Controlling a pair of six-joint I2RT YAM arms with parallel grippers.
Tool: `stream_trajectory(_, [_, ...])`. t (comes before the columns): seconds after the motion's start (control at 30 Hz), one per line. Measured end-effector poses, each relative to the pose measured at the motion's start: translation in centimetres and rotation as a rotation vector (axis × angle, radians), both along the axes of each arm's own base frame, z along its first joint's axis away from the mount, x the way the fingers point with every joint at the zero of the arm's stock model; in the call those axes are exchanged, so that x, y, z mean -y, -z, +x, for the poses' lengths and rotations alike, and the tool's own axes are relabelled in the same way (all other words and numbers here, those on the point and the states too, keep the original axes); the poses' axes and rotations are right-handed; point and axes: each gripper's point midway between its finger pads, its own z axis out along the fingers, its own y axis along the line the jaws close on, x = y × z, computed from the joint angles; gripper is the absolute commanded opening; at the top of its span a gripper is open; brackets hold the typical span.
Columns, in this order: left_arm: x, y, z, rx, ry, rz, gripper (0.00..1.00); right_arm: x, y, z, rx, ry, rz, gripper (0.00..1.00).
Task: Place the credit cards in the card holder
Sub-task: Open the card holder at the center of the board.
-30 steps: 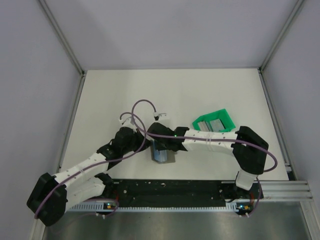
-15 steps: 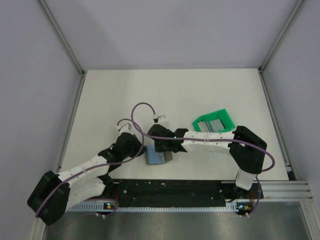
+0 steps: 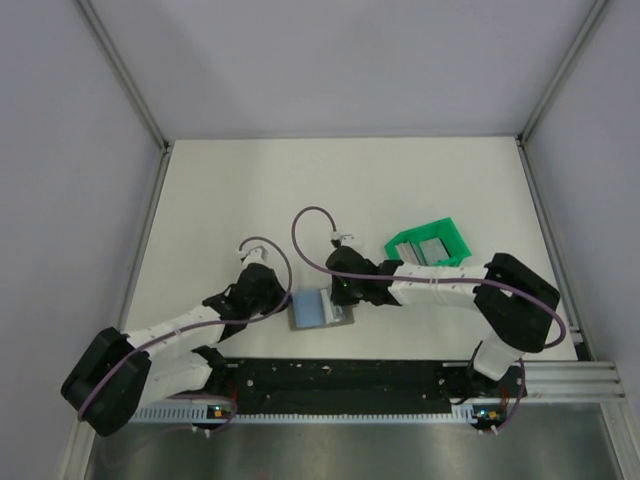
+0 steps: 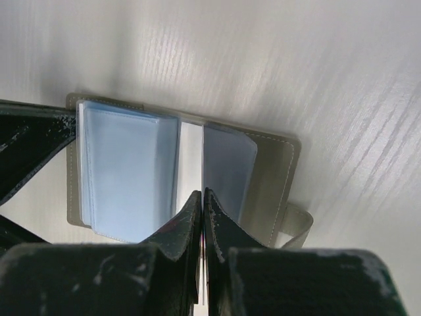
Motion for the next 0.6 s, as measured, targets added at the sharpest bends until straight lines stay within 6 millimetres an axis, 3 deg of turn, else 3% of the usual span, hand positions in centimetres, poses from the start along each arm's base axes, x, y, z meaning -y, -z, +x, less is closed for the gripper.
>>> stream_trajectory(0.43, [0.5, 0.1, 1.0, 0.018, 0.024, 0.022, 0.05, -2.3, 0.4, -1.0, -0.035, -0.04, 0.206, 0.0])
stream_trajectory(0.6, [0.6, 0.1, 1.0, 0.02, 0.024, 0.021, 0.18, -2.4, 0.3, -1.3, -0.032, -0.03, 0.264, 0.0])
